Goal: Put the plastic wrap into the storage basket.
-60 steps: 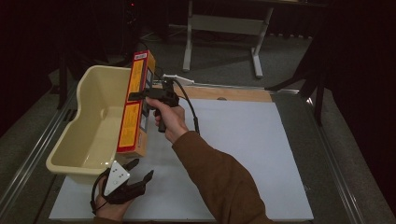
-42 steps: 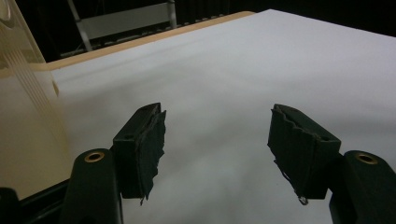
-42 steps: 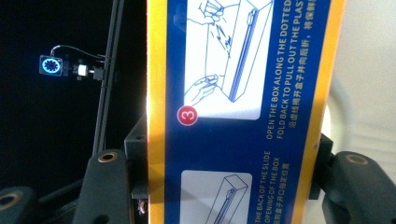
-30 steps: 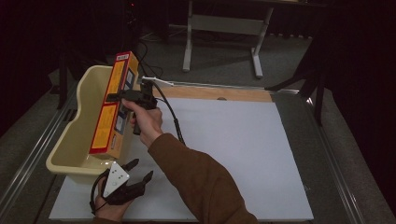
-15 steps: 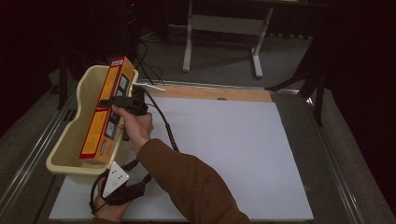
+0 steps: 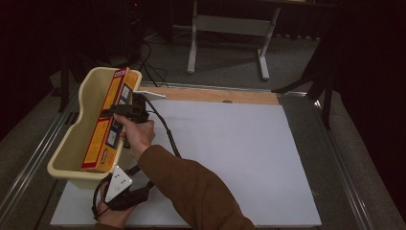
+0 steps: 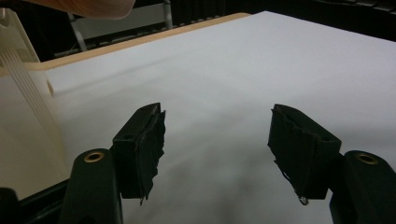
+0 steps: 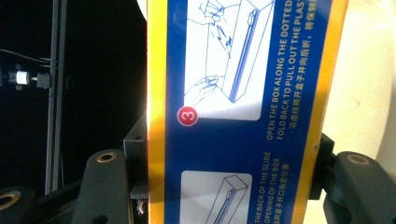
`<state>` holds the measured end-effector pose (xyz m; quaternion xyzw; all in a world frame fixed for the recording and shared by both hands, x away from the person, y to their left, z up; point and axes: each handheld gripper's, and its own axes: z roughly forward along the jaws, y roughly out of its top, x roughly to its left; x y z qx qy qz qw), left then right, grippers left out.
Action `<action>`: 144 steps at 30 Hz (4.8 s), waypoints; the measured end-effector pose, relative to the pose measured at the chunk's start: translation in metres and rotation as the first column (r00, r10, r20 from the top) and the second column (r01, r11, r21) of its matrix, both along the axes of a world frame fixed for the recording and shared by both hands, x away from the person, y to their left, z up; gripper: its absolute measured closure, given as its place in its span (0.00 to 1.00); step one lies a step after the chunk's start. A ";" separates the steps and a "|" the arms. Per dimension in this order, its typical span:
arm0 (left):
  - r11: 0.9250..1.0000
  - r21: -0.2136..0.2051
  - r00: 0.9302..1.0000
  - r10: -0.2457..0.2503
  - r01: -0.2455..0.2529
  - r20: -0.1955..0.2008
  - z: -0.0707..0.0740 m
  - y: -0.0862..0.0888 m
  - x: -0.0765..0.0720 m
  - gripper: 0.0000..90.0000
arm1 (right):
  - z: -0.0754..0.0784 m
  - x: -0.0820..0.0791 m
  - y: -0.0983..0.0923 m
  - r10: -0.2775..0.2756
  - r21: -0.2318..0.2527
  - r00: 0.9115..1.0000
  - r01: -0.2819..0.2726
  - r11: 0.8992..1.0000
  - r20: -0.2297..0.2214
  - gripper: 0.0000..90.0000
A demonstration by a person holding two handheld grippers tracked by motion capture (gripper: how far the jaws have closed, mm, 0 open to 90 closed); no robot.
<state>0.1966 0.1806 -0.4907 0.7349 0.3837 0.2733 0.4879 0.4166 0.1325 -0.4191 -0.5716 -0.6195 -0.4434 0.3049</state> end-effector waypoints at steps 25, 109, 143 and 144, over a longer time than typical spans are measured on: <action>1.000 0.007 1.000 -0.001 0.001 -0.007 0.000 -0.002 0.000 0.40 | 0.009 0.002 0.010 -0.001 -0.199 0.999 -0.010 0.980 -0.052 0.38; 1.000 0.008 0.999 -0.006 0.006 -0.032 -0.003 -0.007 0.007 0.37 | -0.050 -0.094 -0.267 0.506 -0.670 0.594 0.077 0.739 0.625 0.25; 1.000 0.028 1.000 -0.013 0.013 -0.019 -0.001 -0.008 0.008 0.37 | -0.077 -0.172 -0.414 0.244 -0.491 0.577 0.320 0.810 0.779 0.20; 0.999 0.029 1.000 -0.013 0.014 -0.019 -0.001 -0.009 0.008 0.37 | -0.077 -0.173 -0.414 0.250 -0.493 0.573 0.317 0.811 0.780 0.20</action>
